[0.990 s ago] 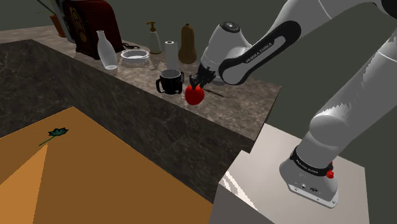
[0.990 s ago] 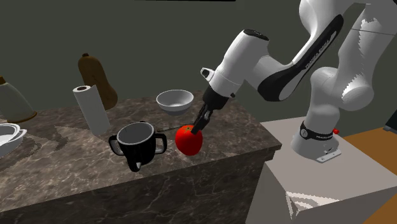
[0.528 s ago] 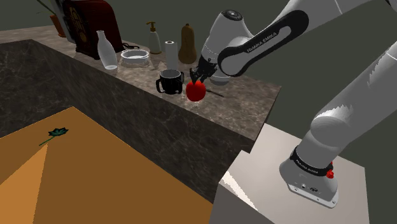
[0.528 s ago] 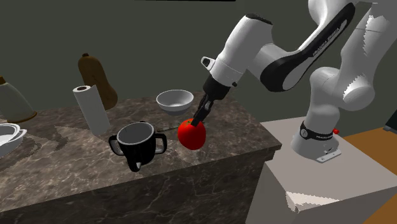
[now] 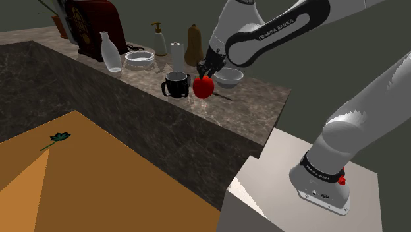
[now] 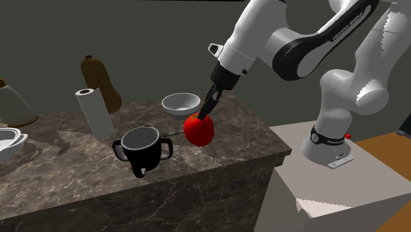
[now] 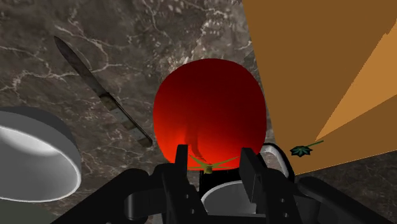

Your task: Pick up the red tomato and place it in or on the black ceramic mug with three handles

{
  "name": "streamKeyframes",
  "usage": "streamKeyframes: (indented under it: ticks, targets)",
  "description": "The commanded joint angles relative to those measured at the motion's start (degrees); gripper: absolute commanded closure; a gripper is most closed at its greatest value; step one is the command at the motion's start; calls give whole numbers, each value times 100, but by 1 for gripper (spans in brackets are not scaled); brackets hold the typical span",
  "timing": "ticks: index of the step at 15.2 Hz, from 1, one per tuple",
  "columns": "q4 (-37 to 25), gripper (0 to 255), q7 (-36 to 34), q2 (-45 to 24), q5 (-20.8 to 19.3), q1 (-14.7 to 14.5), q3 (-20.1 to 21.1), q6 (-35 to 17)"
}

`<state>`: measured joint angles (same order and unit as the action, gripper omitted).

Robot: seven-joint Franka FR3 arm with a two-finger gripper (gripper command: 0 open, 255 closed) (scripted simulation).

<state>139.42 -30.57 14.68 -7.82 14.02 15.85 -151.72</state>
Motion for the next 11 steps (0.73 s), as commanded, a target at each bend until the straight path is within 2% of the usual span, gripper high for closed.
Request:
streamKeyframes:
  ticks: [1,11]
  targets:
    - [-119,255,49,69,61,-31,-16,187]
    - [-635,255,287,363,281,-126,-125,985]
